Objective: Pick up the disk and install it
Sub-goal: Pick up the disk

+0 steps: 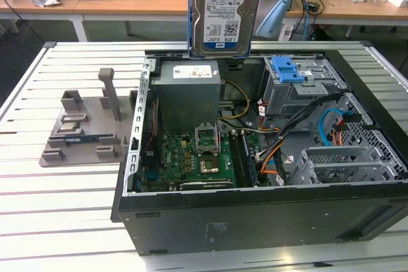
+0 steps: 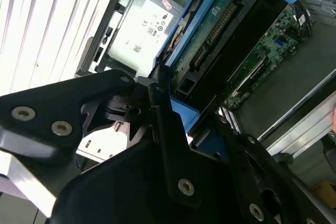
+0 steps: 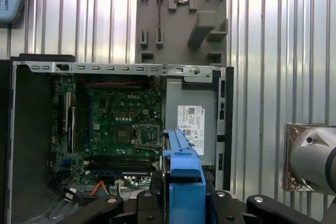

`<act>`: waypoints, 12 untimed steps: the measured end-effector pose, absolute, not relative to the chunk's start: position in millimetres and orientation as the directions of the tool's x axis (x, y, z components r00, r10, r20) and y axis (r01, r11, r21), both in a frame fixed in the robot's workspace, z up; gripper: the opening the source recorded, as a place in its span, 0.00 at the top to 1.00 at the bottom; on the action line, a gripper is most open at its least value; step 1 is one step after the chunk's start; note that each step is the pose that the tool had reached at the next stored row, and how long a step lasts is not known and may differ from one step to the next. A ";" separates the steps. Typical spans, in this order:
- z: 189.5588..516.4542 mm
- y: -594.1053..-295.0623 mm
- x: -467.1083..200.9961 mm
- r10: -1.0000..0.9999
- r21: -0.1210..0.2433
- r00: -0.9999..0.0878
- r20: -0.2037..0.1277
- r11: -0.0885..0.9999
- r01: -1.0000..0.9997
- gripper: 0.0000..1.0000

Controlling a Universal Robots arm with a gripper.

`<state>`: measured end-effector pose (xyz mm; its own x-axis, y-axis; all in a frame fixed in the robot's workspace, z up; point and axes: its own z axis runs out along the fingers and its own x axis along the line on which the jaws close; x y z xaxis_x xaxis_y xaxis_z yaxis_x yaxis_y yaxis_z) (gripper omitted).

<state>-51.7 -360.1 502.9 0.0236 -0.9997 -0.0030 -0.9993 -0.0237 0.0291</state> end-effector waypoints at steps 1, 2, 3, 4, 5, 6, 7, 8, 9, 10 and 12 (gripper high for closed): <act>502.8 -363.6 -51.6 -1.000 0.029 0.024 -0.003 -0.024 -0.999 0.63; 502.7 -365.5 -51.5 -1.000 0.029 0.024 -0.003 -0.024 -0.999 0.63; 502.7 -367.2 -51.5 -1.000 0.029 0.024 -0.003 -0.024 -0.999 0.63; 502.6 -370.3 -51.4 -1.000 0.029 0.024 -0.003 -0.024 -0.999 0.63; 502.5 -372.7 -51.3 -1.000 0.029 0.024 -0.003 -0.024 -0.999 0.63; 502.4 -375.1 -51.2 -1.000 0.029 0.024 -0.003 -0.024 -0.999 0.63; 502.3 -377.2 -51.2 -1.000 0.029 0.024 -0.003 -0.024 -0.999 0.63; 502.2 -379.0 -51.1 -1.000 0.029 0.024 -0.003 -0.024 -0.999 0.63; 502.1 -382.3 -51.0 -1.000 0.029 0.024 -0.003 -0.024 -0.999 0.63; 502.0 -385.3 -50.9 -1.000 0.029 0.024 -0.003 -0.024 -0.999 0.63; 501.9 -389.4 -50.9 -1.000 0.029 0.024 -0.003 -0.024 -0.999 0.63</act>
